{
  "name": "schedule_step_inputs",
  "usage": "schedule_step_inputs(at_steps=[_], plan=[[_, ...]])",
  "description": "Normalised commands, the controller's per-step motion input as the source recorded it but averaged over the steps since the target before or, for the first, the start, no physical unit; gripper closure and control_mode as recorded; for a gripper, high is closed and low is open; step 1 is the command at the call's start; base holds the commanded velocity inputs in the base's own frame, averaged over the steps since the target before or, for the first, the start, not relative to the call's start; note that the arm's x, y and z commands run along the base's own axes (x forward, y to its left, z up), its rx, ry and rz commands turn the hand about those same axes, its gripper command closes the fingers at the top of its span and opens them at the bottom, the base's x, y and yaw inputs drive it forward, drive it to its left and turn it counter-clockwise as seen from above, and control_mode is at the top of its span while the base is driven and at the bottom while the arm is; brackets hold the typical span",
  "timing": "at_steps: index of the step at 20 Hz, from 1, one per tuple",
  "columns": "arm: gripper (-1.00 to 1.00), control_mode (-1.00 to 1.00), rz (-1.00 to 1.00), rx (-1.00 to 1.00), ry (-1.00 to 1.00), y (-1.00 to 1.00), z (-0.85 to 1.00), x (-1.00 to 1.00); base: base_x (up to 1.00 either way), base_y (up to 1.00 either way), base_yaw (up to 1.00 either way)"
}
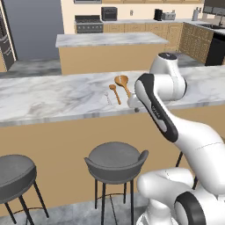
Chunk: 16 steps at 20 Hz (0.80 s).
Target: Pick up the metallic utensils from the counter and place them in the open drawer. Make sure not to pick up any wooden utensils.
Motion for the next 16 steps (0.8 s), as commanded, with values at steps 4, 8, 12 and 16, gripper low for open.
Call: schedule_step_inputs(at_steps=[4,8,12,16], plan=[[-1.00,-1.00,0.00,0.00,0.07,-0.61,-0.20,0.21,0.00,0.00,0.00],[-1.00,-1.00,0.00,0.00,0.12,-0.79,-0.09,0.23,0.00,0.00,0.00],[-1.00,-1.00,0.00,0.00,0.13,-0.74,0.00,0.21,0.00,0.00,0.00],[-1.00,-1.00,0.00,0.00,0.12,-0.59,0.00,0.23,0.00,0.00,0.00]])
